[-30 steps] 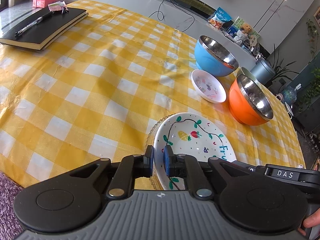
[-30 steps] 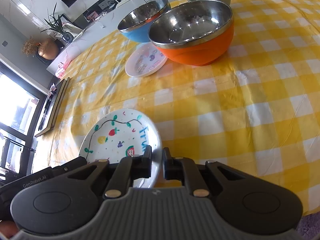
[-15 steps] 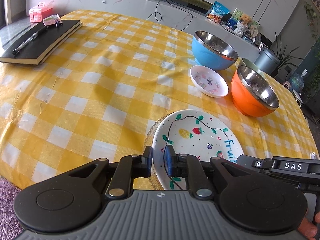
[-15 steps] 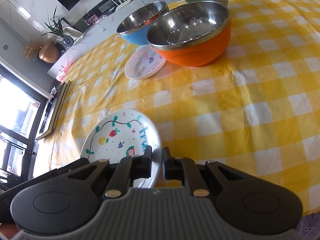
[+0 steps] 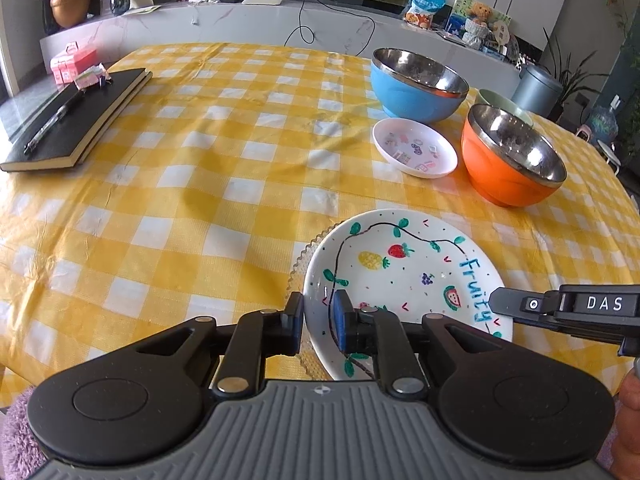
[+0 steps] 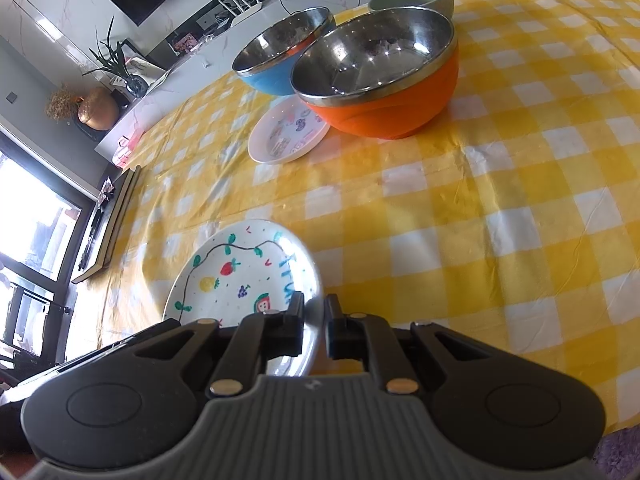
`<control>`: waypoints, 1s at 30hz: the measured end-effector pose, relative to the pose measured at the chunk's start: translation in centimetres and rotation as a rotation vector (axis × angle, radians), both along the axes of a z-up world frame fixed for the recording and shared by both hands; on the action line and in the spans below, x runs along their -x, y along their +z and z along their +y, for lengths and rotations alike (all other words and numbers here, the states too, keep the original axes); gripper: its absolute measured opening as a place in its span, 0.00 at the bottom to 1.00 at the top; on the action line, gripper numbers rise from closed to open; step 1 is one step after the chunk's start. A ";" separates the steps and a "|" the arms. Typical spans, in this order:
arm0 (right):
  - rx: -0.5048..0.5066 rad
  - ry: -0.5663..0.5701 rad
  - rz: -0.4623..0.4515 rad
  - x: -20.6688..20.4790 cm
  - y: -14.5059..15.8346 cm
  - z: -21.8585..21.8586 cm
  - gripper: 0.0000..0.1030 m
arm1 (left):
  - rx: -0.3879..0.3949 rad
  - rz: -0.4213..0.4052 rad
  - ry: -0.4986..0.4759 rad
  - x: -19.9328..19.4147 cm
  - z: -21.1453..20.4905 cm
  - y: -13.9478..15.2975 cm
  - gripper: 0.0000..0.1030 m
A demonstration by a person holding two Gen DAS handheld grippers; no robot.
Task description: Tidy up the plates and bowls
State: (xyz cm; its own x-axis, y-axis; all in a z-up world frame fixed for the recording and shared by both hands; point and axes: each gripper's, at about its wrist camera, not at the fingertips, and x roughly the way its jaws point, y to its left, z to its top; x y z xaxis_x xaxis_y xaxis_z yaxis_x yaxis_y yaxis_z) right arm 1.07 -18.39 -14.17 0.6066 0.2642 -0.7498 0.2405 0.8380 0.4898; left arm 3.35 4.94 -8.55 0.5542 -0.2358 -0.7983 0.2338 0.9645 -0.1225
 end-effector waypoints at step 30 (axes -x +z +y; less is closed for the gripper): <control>0.046 0.014 0.001 0.3 0.7 -0.1 0.16 | 0.256 0.029 0.074 -0.3 4.5 -0.7 0.36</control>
State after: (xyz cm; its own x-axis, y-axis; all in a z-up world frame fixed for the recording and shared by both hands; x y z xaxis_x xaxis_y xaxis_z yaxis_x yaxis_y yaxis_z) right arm 0.74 -18.46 -13.43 0.6020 0.2382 -0.7621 0.2289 0.8629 0.4505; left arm 3.69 9.42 -9.30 0.5550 -0.3918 -0.7339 0.1566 0.9156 -0.3704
